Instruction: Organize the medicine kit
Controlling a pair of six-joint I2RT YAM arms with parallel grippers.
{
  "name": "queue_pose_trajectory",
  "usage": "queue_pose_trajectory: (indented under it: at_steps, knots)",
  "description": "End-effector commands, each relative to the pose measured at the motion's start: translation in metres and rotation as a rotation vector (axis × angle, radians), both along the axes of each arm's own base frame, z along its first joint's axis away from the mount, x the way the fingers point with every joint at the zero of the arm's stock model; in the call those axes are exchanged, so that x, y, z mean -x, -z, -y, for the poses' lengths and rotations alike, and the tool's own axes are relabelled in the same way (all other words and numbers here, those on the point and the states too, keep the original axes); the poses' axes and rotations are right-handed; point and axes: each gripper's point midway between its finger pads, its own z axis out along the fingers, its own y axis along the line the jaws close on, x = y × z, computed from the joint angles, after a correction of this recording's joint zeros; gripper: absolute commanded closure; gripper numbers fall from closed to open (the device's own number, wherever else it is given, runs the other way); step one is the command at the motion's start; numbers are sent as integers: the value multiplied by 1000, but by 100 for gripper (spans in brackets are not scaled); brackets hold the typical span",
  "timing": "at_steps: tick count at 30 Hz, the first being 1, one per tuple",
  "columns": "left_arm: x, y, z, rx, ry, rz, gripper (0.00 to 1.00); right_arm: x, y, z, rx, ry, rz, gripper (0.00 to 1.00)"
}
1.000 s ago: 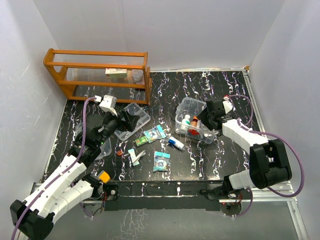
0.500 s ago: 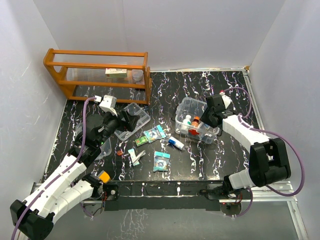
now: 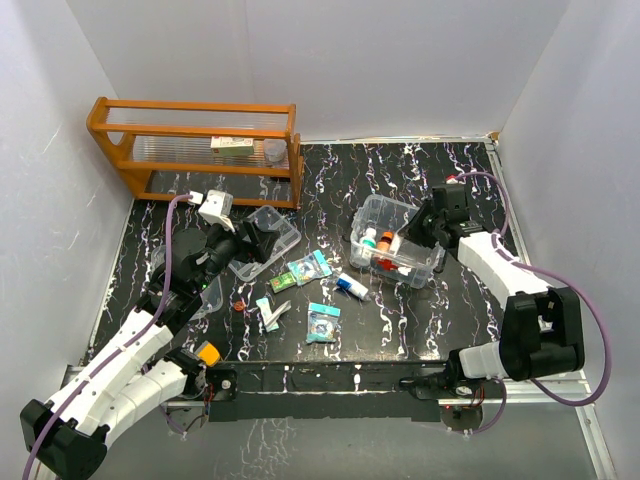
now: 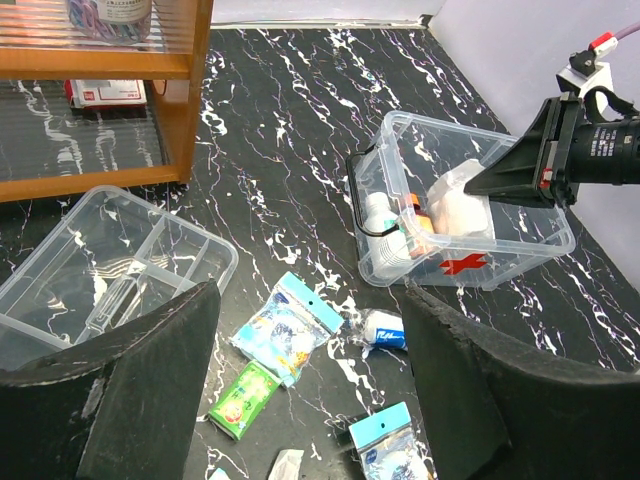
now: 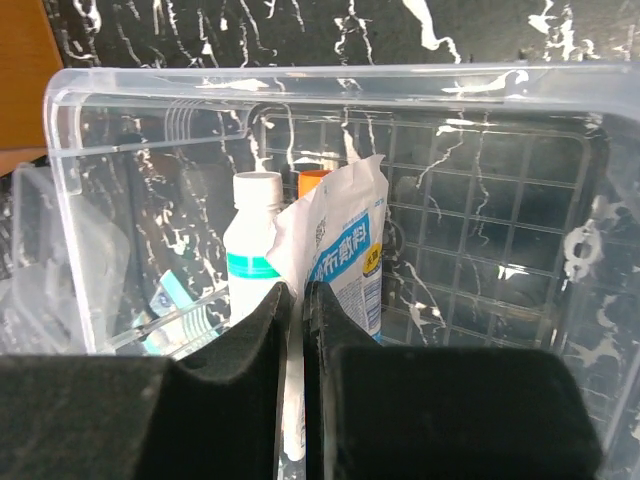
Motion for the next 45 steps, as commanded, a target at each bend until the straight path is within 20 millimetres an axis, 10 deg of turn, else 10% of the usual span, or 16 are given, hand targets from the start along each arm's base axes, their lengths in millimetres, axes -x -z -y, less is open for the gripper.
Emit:
queue_pose_trajectory:
  at_steps: [1,7,14,35,45]
  knots:
    - [2,-7,2,18,16,20,27,-6,-18,-12,-154,-54,73,100]
    - [6,-4,16,16,91,-1,27,2,6,0,-161,-41,20,99]
    - [7,-2,24,17,134,-10,27,7,23,15,-89,-25,-25,71]
    - [4,1,27,23,142,-15,27,11,-8,71,301,40,-86,70]
    - [5,1,27,24,143,-16,27,1,-46,65,450,82,-14,64]
